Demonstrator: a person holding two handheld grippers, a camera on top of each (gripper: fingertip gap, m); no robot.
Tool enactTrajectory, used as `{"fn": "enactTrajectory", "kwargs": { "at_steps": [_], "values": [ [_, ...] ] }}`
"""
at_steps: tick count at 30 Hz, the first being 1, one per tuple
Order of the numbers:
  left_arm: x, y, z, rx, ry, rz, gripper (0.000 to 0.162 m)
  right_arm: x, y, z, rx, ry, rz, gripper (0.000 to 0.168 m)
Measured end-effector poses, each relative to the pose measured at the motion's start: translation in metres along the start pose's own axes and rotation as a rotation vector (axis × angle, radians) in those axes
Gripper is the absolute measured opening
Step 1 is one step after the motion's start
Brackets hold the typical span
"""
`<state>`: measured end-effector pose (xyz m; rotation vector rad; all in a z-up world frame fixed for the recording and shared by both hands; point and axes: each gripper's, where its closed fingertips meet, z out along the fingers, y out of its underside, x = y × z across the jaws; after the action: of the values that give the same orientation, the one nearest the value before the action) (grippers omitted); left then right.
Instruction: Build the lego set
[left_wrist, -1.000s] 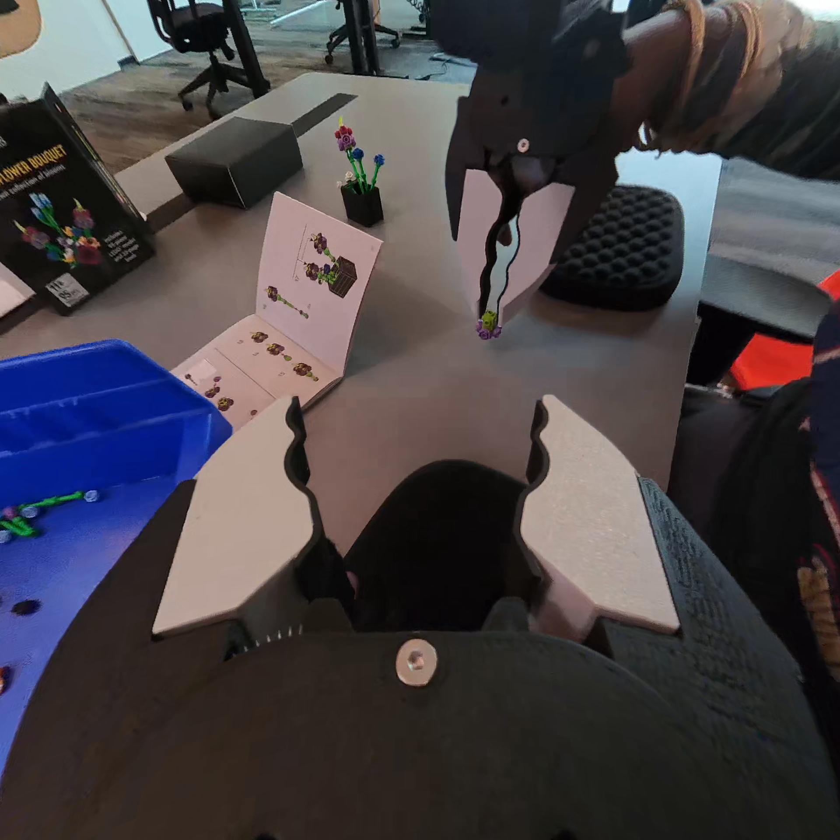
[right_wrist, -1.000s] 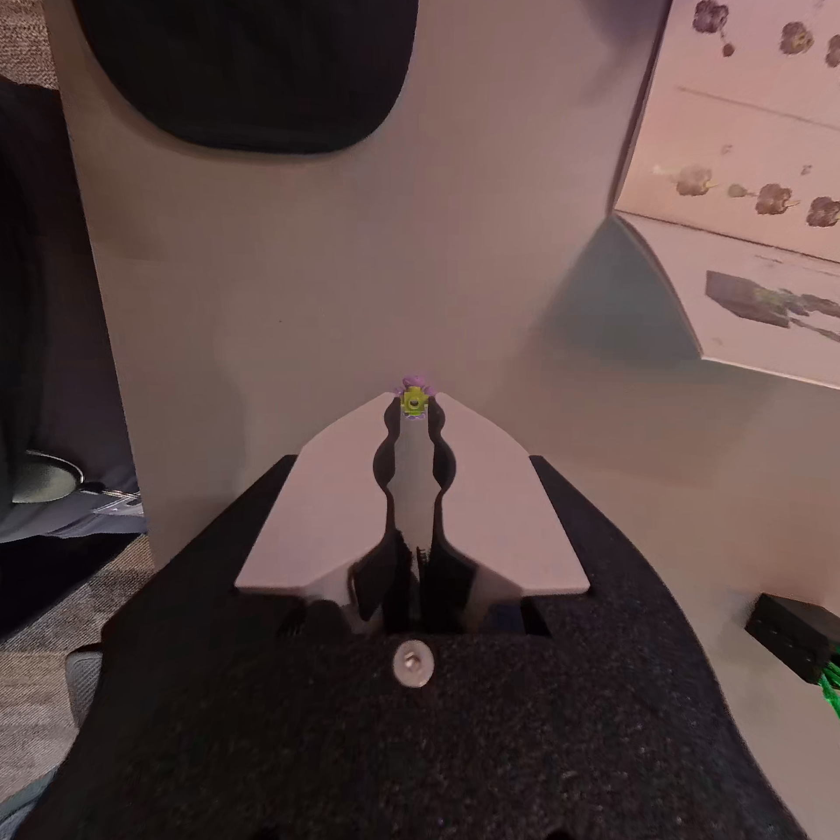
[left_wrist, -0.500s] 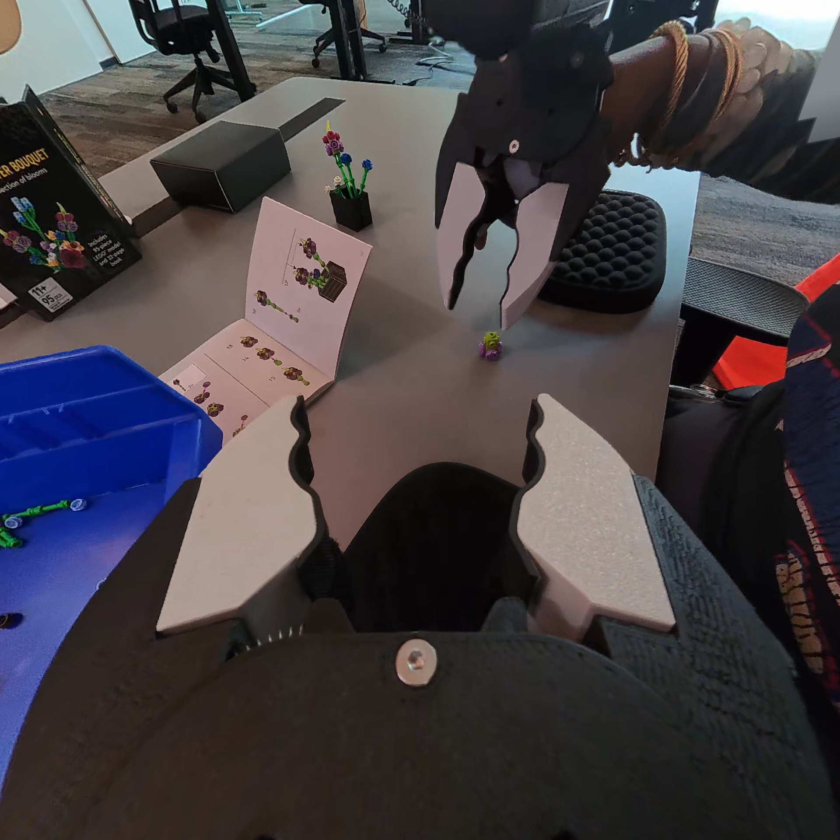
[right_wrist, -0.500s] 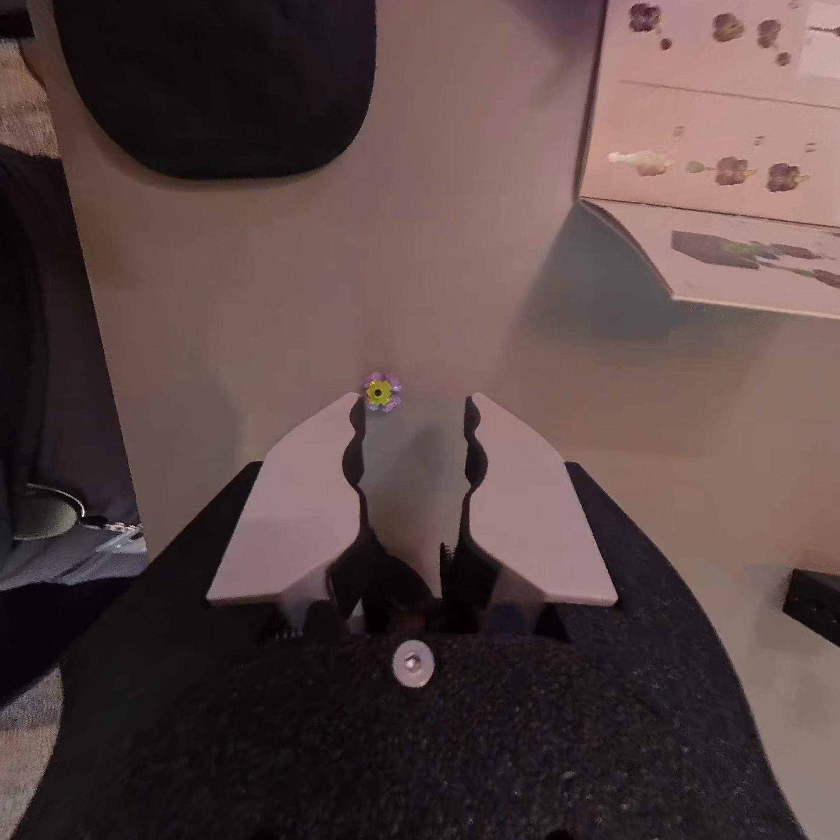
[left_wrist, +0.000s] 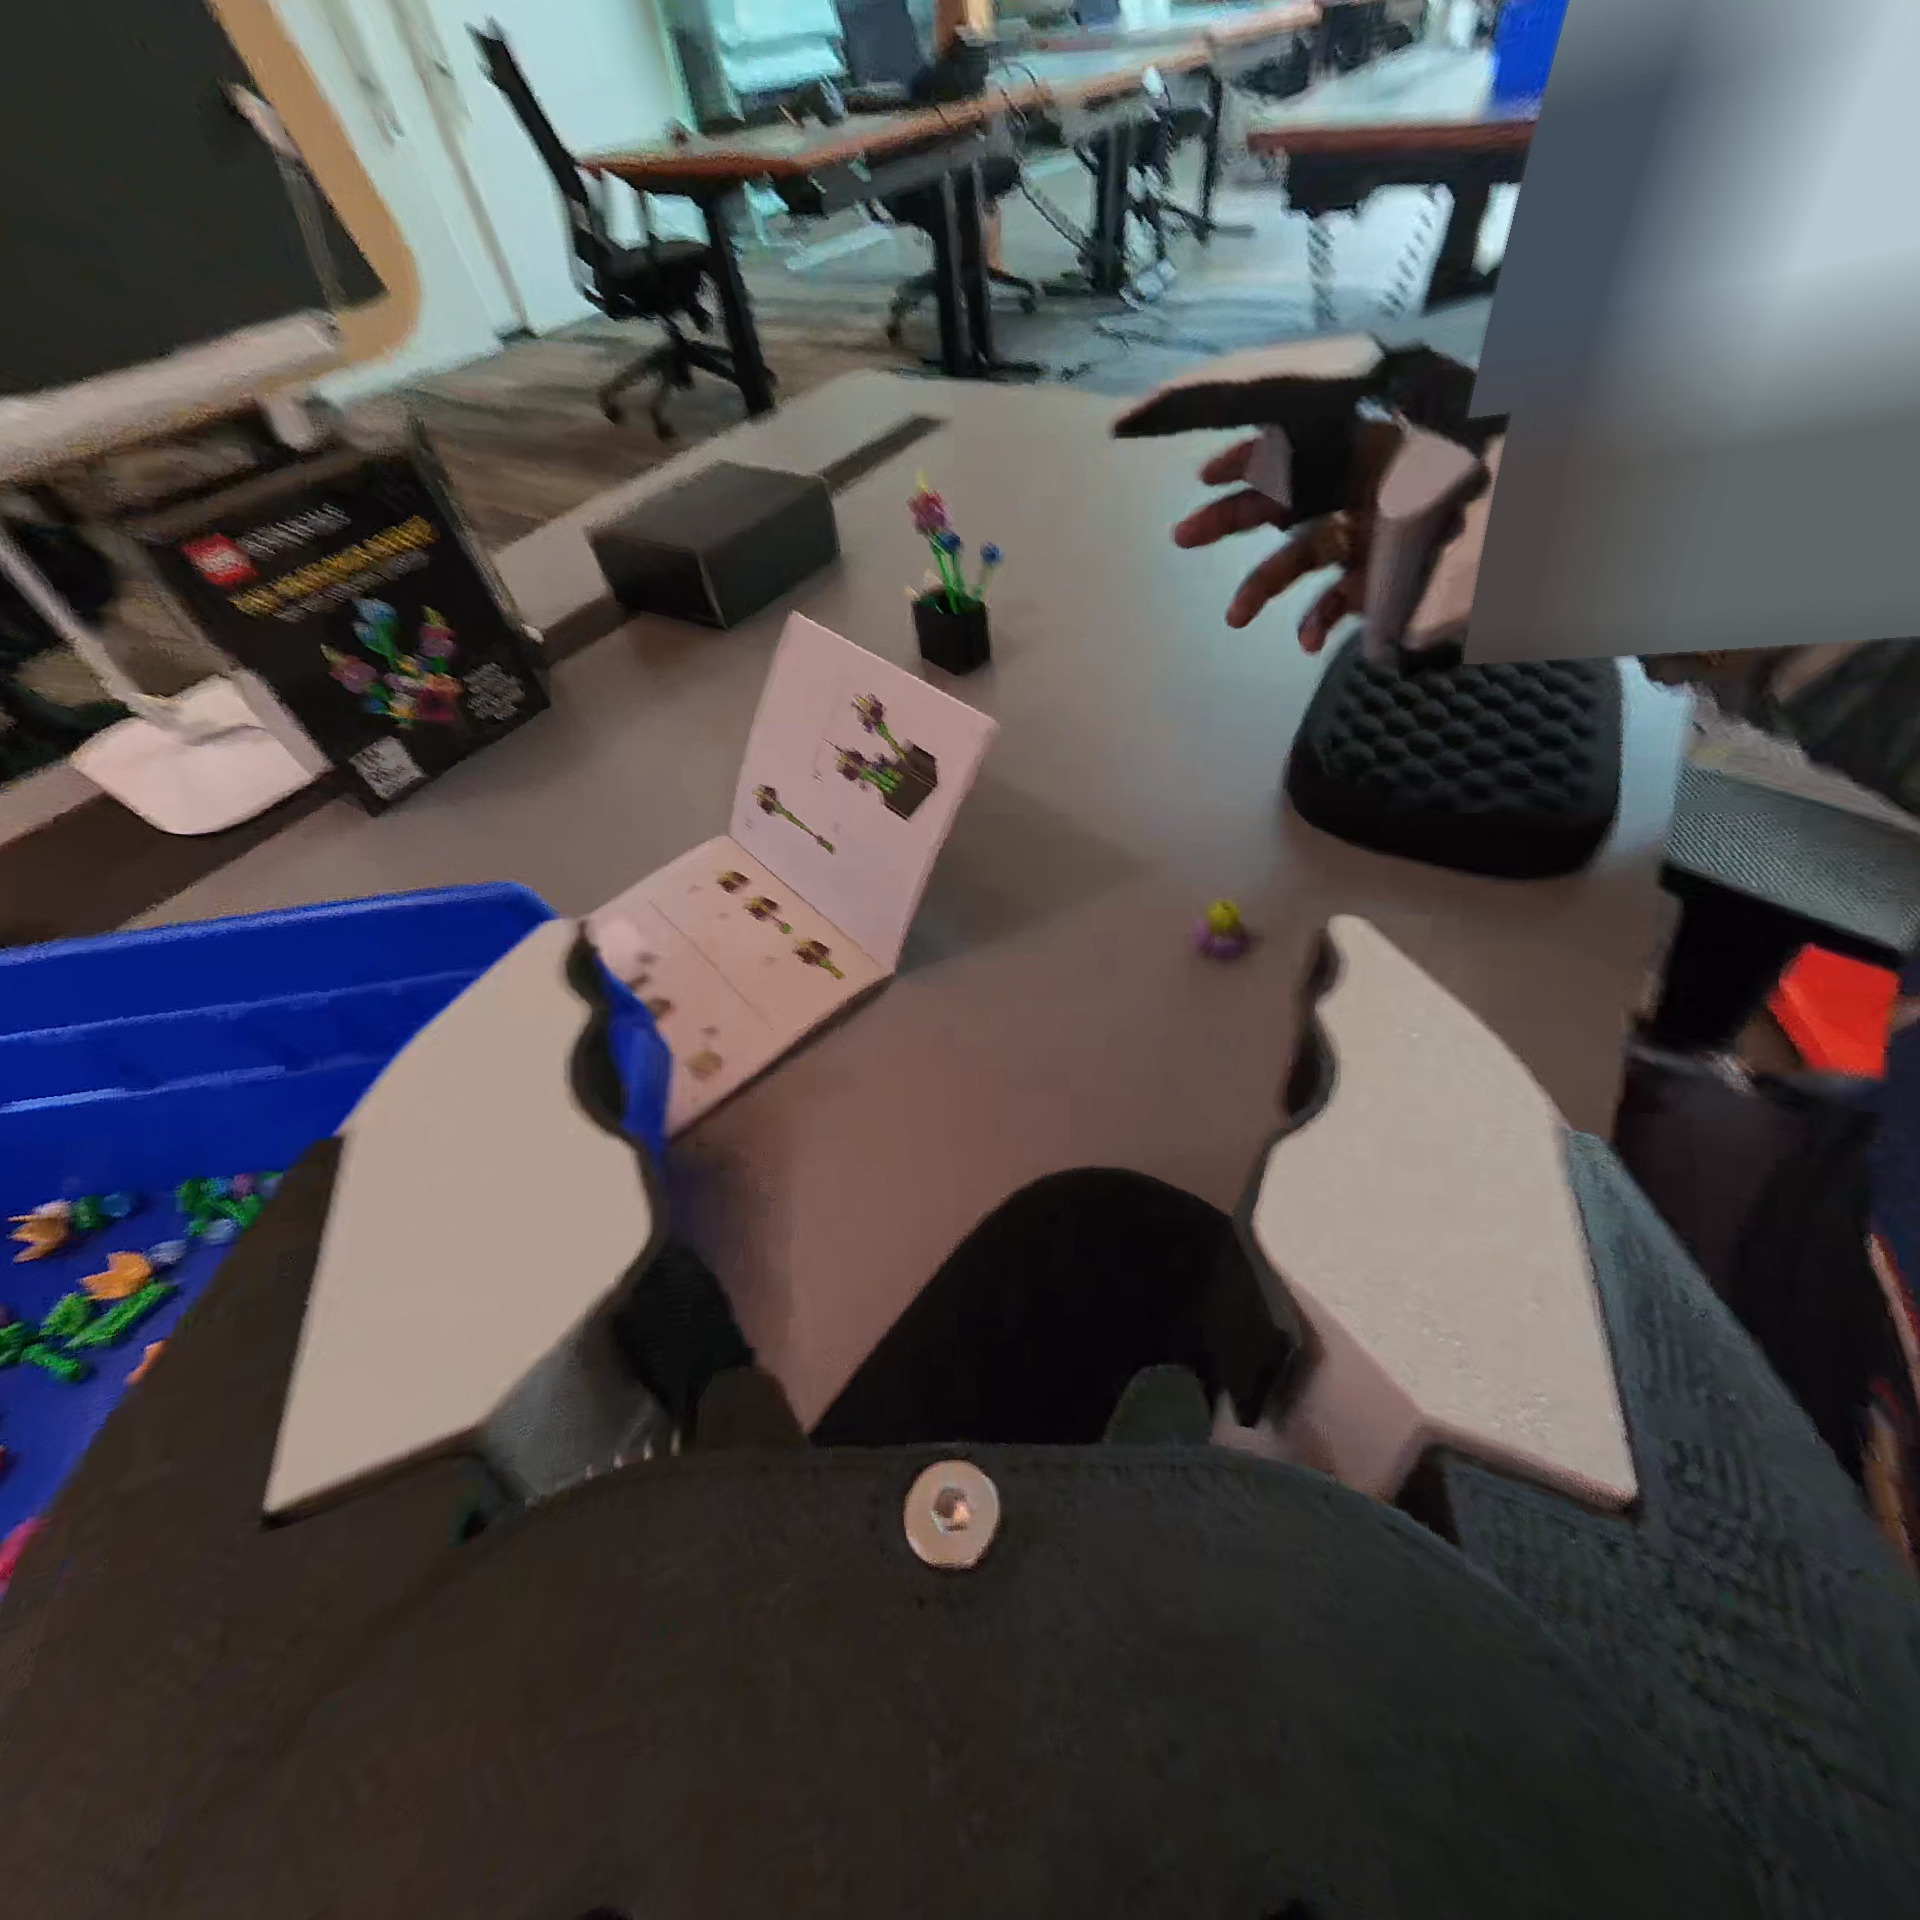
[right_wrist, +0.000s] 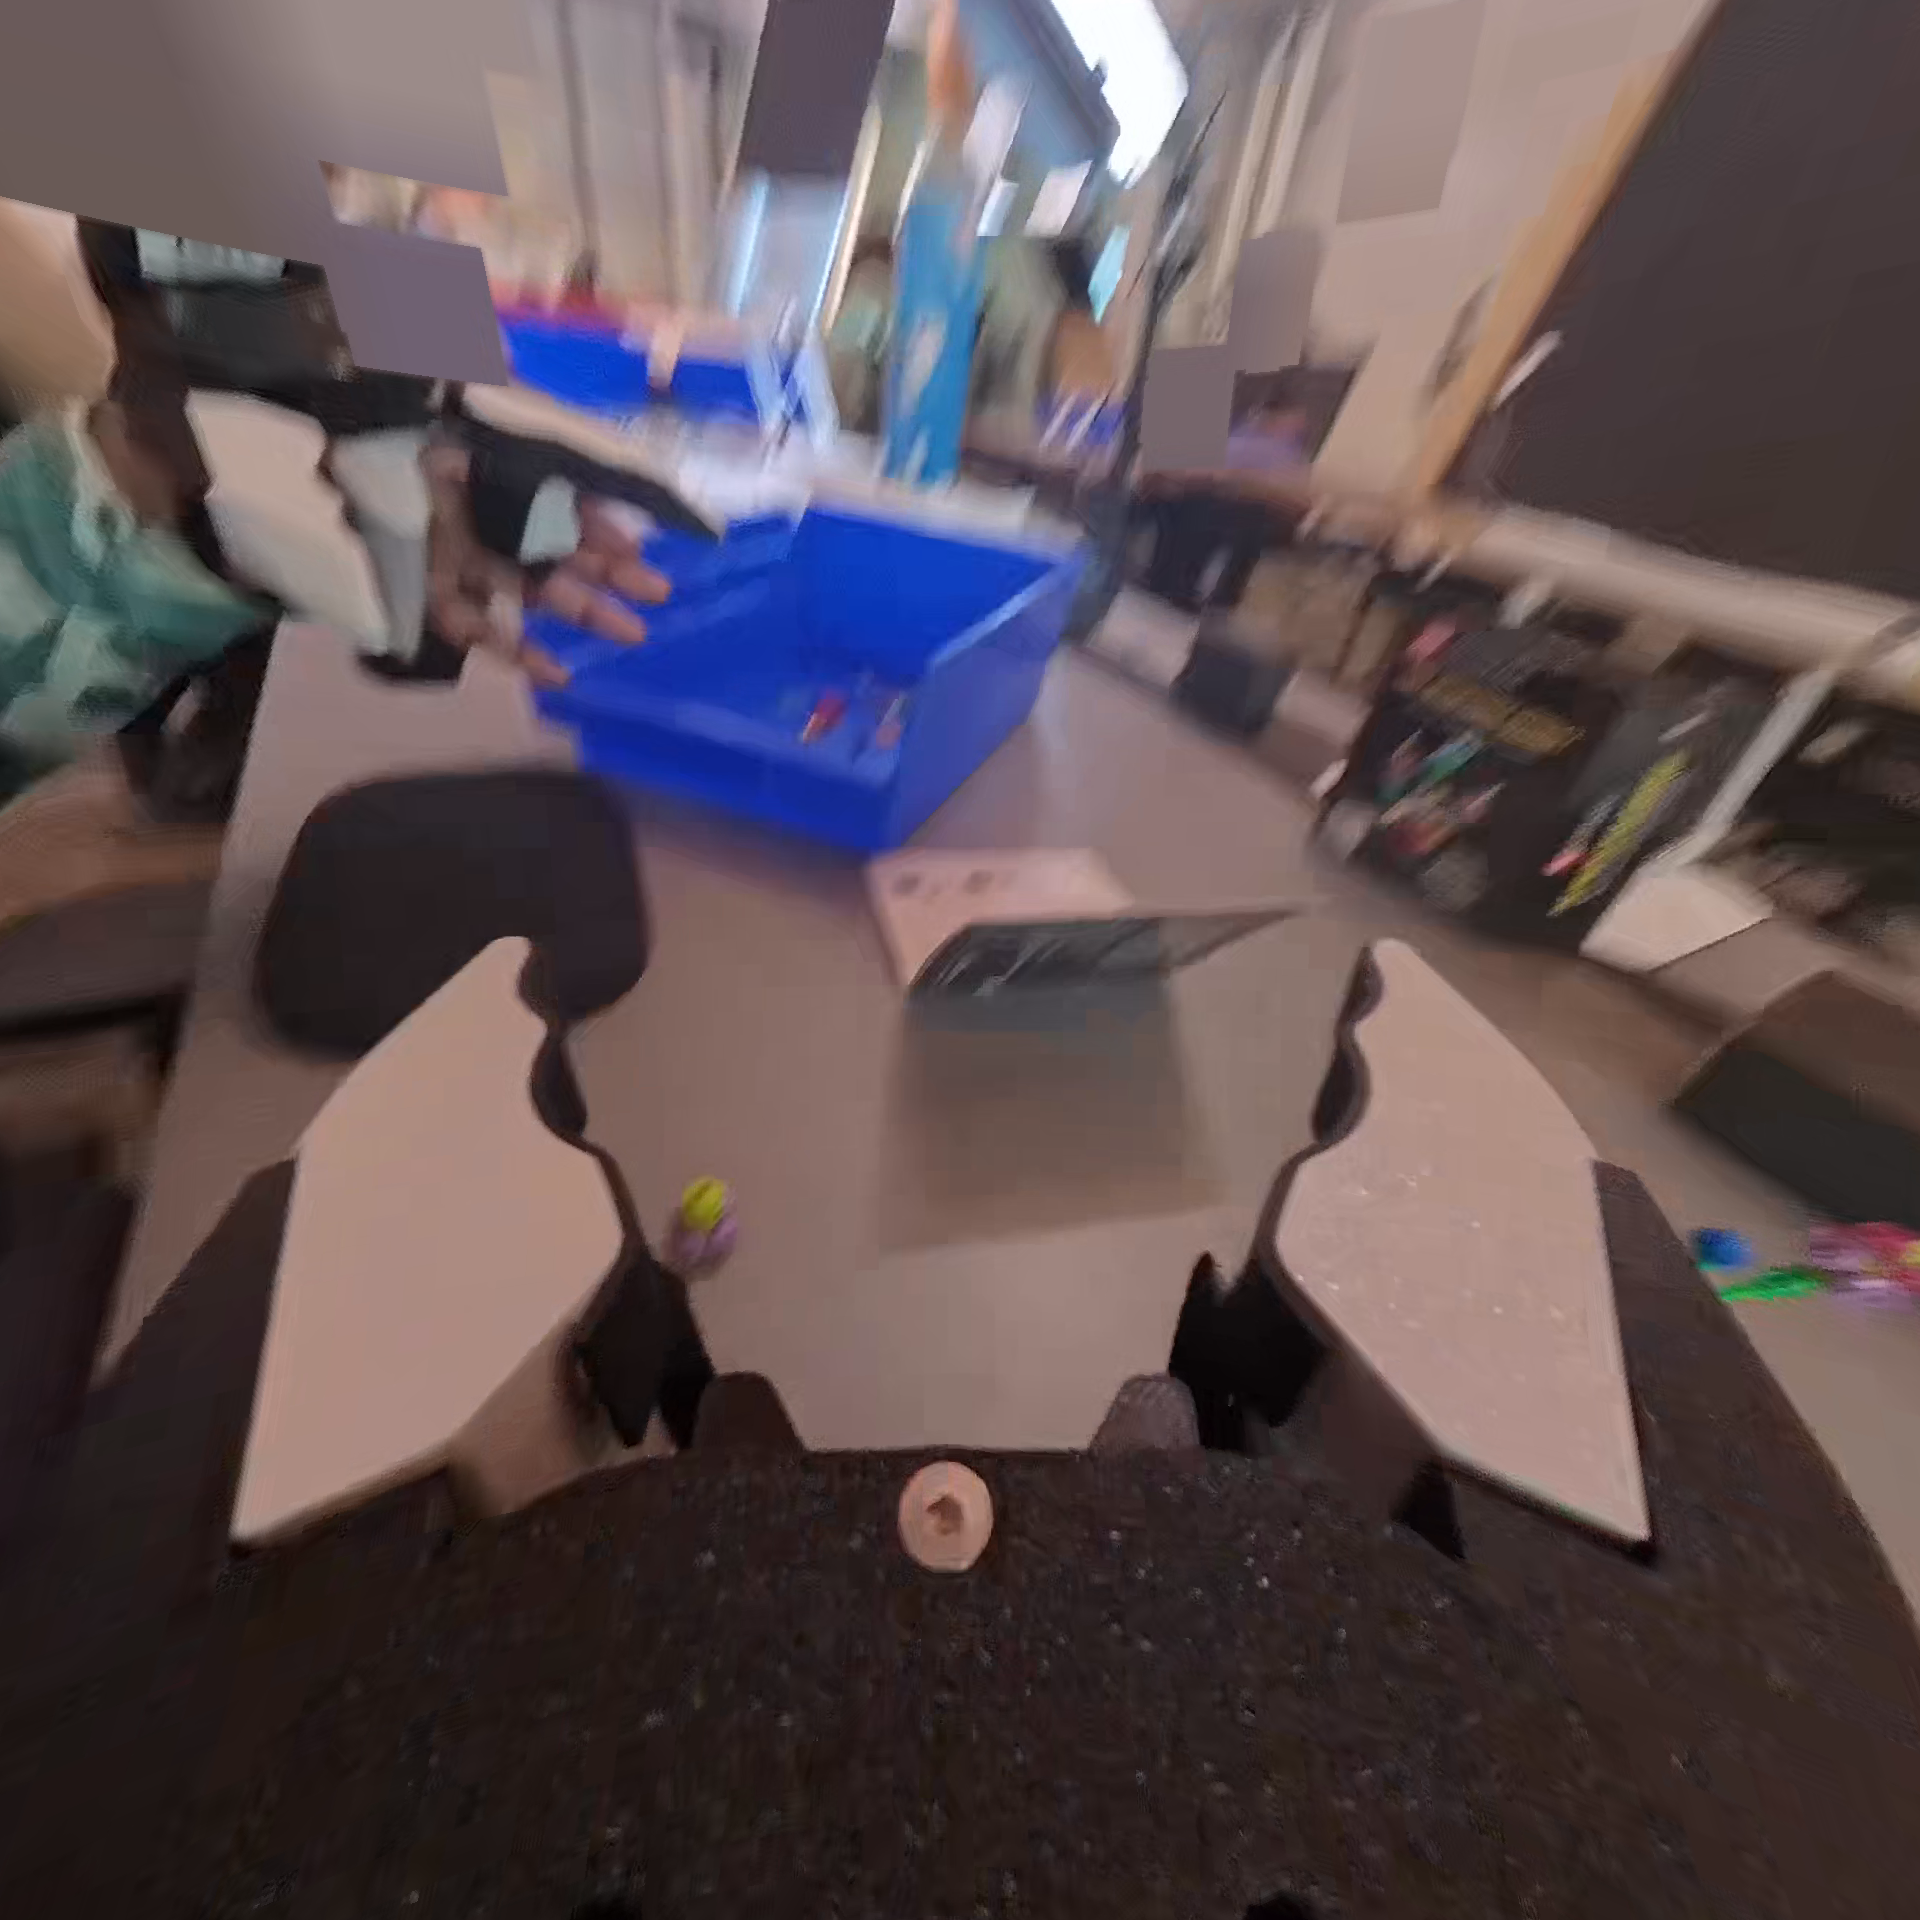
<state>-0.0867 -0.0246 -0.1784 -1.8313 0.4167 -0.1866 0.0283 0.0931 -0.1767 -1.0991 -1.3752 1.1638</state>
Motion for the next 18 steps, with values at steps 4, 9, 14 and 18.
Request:
{"fn": "enactTrajectory", "kwargs": {
  "at_steps": [4, 9, 14, 18],
  "values": [
    [-0.033, -0.034, -0.025, 0.115, -0.225, 0.067, 0.145, 0.036, 0.004, -0.026, 0.065, 0.229, -0.093, 0.147],
    [-0.051, -0.045, -0.055, 0.095, -0.277, 0.168, 0.039, 0.029, 0.023, -0.037, 0.022, 0.211, -0.283, 0.021],
    [-0.086, -0.029, -0.070, -0.115, -0.180, 0.167, 0.002, 0.035, 0.011, -0.051, 0.134, 0.244, -0.194, 0.003],
    [-0.149, -0.010, -0.072, -0.351, -0.252, 0.258, 0.068, 0.041, 0.000, -0.065, 0.256, 0.319, -0.195, 0.031]
  ]
}}
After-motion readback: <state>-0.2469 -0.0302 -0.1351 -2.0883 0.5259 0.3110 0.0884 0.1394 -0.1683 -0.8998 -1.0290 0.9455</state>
